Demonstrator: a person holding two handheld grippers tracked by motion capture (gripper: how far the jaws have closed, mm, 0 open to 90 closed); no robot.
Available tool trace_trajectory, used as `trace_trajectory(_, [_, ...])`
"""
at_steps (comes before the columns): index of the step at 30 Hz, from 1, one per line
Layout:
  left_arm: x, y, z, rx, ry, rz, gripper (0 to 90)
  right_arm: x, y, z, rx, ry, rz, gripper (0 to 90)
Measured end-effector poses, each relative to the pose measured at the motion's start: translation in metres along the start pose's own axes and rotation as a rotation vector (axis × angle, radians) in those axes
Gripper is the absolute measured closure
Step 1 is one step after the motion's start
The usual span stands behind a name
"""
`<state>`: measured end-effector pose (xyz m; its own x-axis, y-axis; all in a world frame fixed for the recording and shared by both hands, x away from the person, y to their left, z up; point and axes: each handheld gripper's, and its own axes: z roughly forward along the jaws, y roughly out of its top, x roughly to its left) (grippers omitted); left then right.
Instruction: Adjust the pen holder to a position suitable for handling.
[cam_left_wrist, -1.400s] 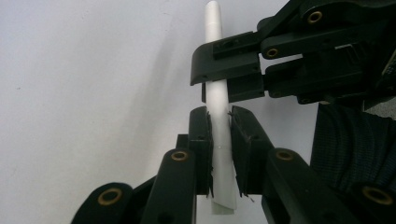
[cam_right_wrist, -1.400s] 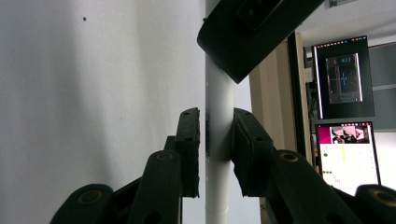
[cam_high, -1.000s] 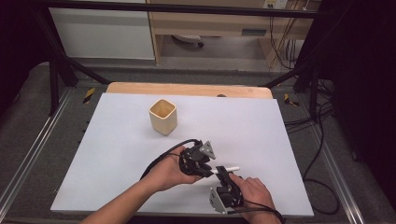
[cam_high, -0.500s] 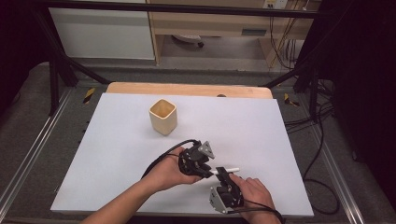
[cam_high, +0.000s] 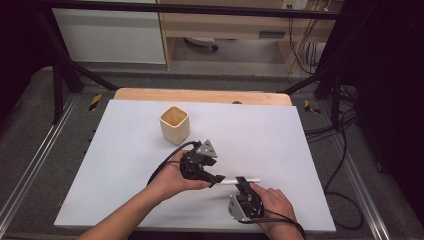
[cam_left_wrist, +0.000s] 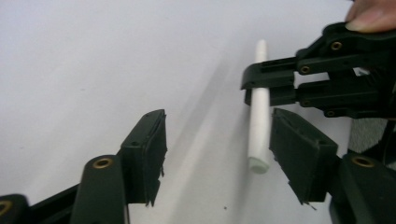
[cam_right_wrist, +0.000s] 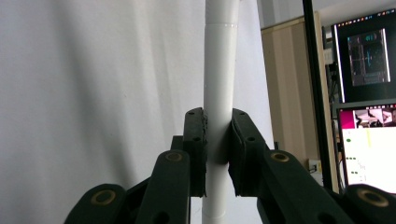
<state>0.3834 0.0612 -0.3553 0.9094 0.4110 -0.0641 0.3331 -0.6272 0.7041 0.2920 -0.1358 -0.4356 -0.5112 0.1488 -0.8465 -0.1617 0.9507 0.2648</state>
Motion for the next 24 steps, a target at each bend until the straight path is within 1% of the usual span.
trace_trajectory(2, [0.004,0.000,-0.003,-0.035,0.015,-0.027,34.7,-0.001,-0.002,0.001,0.006,-0.002,0.009,78.5])
trace_trajectory(3, [0.004,0.000,-0.003,-0.035,0.015,-0.027,33.4,-0.001,-0.003,0.001,0.007,-0.003,0.014,78.5])
trace_trajectory(4, [0.006,-0.001,-0.007,-0.074,0.033,-0.044,31.8,0.000,-0.003,0.001,0.017,-0.006,0.039,78.4])
trace_trajectory(5, [0.007,-0.001,-0.008,-0.090,0.041,-0.051,30.3,-0.002,-0.004,0.001,0.017,-0.003,0.023,78.4])
trace_trajectory(6, [0.007,-0.002,-0.010,-0.105,0.048,-0.060,28.8,-0.002,-0.005,0.001,0.020,-0.006,0.026,78.4])
trace_trajectory(8, [0.007,-0.004,-0.012,-0.118,0.065,-0.054,26.2,-0.003,-0.006,0.002,0.026,-0.013,0.029,78.5])
trace_trajectory(9, [0.006,-0.005,-0.013,-0.120,0.073,-0.053,24.4,-0.003,-0.006,0.002,0.034,-0.016,0.040,78.4])
trace_trajectory(12, [0.006,-0.008,-0.017,-0.129,0.096,-0.053,18.7,-0.004,-0.008,0.002,0.032,-0.024,0.048,78.4])
trace_trajectory(14, [0.006,-0.011,-0.020,-0.146,0.114,-0.068,16.3,-0.005,-0.009,0.002,0.034,-0.032,0.070,78.5])
trace_trajectory(15, [0.007,-0.013,-0.022,-0.157,0.126,-0.080,15.3,-0.005,-0.010,0.002,0.033,-0.029,0.069,78.5])
trace_trajectory(19, [0.010,-0.026,-0.032,-0.216,0.173,-0.114,14.8,-0.007,-0.012,0.000,0.028,-0.039,0.106,78.5])
trace_trajectory(21, [0.013,-0.036,-0.036,-0.277,0.183,-0.128,14.7,-0.008,-0.013,-0.001,0.021,-0.045,0.114,78.4])
trace_trajectory(22, [0.014,-0.042,-0.038,-0.303,0.199,-0.136,14.0,-0.008,-0.012,-0.002,0.019,-0.047,0.124,78.5])
trace_trajectory(24, [0.018,-0.052,-0.041,-0.329,0.226,-0.154,13.3,-0.008,-0.012,-0.002,0.013,-0.047,0.127,78.5])
